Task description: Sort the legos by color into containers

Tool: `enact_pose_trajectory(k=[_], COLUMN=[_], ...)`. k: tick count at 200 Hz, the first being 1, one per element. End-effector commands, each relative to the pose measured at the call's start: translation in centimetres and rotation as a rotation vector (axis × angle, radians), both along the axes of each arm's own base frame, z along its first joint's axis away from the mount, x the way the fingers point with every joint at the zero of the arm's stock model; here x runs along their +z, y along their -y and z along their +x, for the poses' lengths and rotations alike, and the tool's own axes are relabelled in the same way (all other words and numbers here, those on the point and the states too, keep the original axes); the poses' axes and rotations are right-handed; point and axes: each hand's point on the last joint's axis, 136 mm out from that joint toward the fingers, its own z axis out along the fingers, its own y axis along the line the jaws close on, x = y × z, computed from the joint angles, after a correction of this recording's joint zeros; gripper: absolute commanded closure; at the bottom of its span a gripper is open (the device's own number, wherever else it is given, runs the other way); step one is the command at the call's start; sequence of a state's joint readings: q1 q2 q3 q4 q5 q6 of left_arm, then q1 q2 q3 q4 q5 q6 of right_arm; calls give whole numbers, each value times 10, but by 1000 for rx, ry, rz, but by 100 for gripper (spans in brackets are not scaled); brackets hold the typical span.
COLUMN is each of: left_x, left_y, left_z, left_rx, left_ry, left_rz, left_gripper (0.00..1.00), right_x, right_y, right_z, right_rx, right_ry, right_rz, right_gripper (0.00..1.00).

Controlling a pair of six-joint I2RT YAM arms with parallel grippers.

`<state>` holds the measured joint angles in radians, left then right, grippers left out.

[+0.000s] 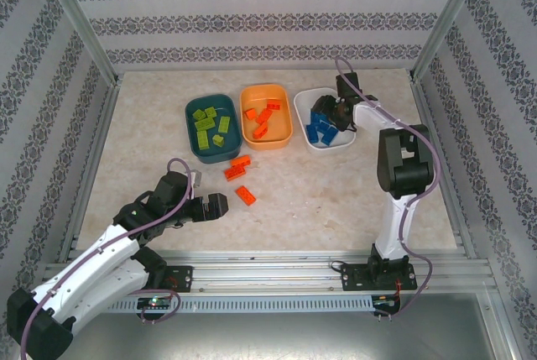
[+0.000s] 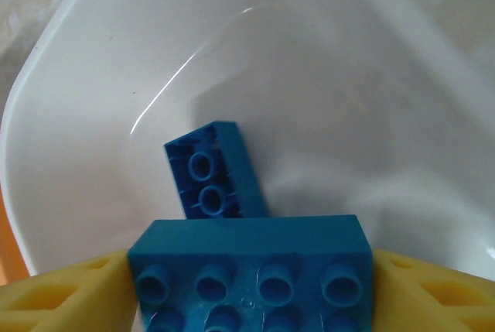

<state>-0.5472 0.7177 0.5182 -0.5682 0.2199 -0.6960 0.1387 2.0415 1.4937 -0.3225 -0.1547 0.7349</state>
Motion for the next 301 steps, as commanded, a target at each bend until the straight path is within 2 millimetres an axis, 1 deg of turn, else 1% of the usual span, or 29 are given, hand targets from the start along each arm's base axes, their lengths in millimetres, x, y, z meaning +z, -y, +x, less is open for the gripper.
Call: enact_pose_trajectory(k=[1,23,47,62,74,92,101,114,128,137,144,153,175,186,194,204,221,241,254,272,301], left_x=[-3,-3,-2,-1,-2,-3,-5,-8,-13,-13,-10,-1,37,51,57,60,57,56,57,56,55], left_y=[-7,-5,-2,-2,0,4,8,13,17,15,11,3,-15,-22,-27,-31,-36,-38,-39,-39,-41], left_z=[0,2,4,5,4,2,0,-1,-1,1,4,10,19,19,18,15,10,6,4,2,-2], left_rx=[17,15,8,5,-6,-36,-55,-77,-83,-67,-39,8,122,159,173,180,182,195,203,201,190], left_ry=[2,0,1,2,-1,-20,-32,-57,-80,-80,-62,-15,163,221,242,245,228,225,233,231,223], left_rz=[20,18,13,12,10,6,2,-13,-15,3,15,24,-28,-45,-45,-36,-13,-27,-46,-53,-38], left_gripper=[0,0,0,0,0,0,0,0,0,0,0,0,0,0,0,0,0,0,0,0,0], right_x=[11,11,20,35,54,87,103,122,132,132,125,111,72,52,40,27,8,-12,-23,-33,-41], right_y=[-10,-11,-13,-16,-22,-36,-45,-60,-88,-111,-125,-139,-165,-176,-183,-190,-208,-225,-232,-240,-250], right_z=[15,13,10,8,4,-8,-18,-36,-60,-81,-99,-124,-182,-210,-226,-244,-270,-290,-296,-299,-297], right_rx=[-8,0,10,26,52,117,163,245,395,518,601,698,886,954,988,1026,1083,1134,1151,1168,1177], right_ry=[47,46,61,90,126,187,217,253,280,267,227,164,66,20,-7,-34,-59,-92,-110,-125,-134], right_rz=[21,21,22,27,28,2,-20,-46,-33,-8,-9,-38,-176,-224,-243,-261,-262,-274,-306,-359,-412], right_gripper=[25,22,20,20,20,20,19,19,19,19,20,20,21,21,22,22,23,24,24,25,26])
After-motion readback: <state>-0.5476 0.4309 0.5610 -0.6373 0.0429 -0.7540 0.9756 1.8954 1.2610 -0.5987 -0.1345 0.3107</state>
